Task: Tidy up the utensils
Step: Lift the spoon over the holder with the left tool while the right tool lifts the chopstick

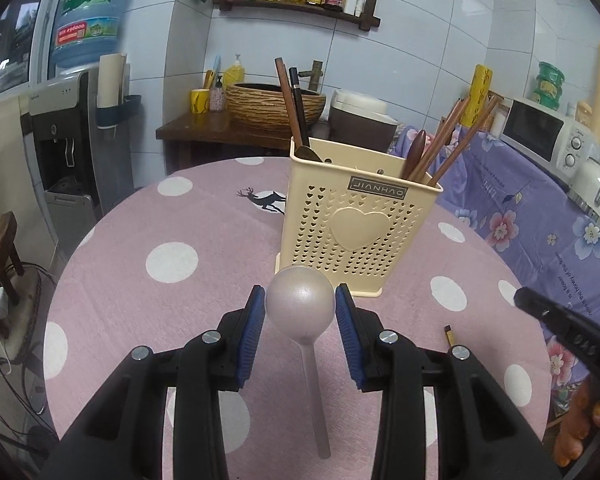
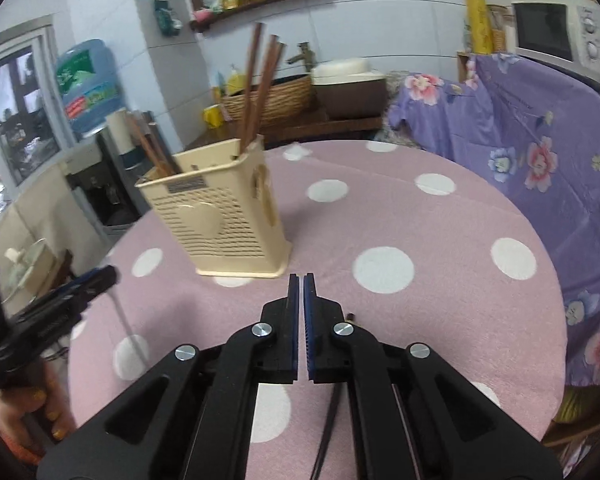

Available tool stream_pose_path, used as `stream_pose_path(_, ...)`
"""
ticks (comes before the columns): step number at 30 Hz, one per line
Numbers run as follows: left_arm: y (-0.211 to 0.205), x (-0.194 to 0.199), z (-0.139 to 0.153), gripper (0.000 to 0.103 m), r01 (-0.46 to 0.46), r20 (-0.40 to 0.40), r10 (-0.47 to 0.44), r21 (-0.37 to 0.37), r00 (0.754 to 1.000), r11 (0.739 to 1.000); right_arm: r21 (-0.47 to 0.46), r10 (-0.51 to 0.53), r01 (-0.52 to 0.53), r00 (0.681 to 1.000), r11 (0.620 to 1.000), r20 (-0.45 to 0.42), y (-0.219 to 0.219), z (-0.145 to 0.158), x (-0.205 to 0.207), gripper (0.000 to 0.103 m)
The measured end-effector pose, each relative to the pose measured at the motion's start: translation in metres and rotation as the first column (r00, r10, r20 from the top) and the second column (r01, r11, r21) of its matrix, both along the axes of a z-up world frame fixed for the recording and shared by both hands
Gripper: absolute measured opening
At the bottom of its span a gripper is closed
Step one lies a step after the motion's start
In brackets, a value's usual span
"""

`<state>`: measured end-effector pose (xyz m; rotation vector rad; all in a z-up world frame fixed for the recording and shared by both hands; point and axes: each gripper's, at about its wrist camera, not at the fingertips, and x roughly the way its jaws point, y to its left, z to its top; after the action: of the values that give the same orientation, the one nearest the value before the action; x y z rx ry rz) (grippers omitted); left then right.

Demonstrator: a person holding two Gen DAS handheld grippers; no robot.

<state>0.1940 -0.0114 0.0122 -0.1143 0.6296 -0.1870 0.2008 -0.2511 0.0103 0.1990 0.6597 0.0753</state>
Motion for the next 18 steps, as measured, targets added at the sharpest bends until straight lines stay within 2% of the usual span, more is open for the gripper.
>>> stream_pose_path(3, 0.001, -0.004, 0.003, 0.036, 0.003, 0.012, -0.003, 0.0, 1.0, 1.0, -0.041, -0.025, 0.022, 0.997, 0.999, -0.075, 0.0, -0.026, 0.01, 0.023)
stream_pose_path(4, 0.002, -0.005, 0.004, 0.036, 0.002, 0.011, -0.002, -0.001, 1.0, 1.0, -0.053, -0.028, 0.022, 0.994, 0.998, -0.107, 0.0, -0.037, 0.014, 0.023)
stream_pose_path(11, 0.003, -0.013, 0.006, 0.037, -0.001, 0.024, 0.002, -0.002, 1.0, 1.0, -0.094, -0.063, 0.041, 0.967, 0.995, -0.247, 0.004, -0.091, 0.033, 0.023)
stream_pose_path(16, 0.004, -0.014, 0.005, 0.037, 0.0, 0.021, 0.0, -0.007, 1.0, 1.0, -0.133, -0.075, 0.044, 0.968, 0.99, -0.239, 0.007, -0.095, 0.033, 0.022)
stream_pose_path(18, 0.005, -0.014, 0.005, 0.037, -0.002, 0.022, 0.002, -0.01, 1.0, 1.0, -0.183, -0.089, 0.047, 0.97, 0.982, -0.227, 0.011, -0.096, 0.033, 0.01)
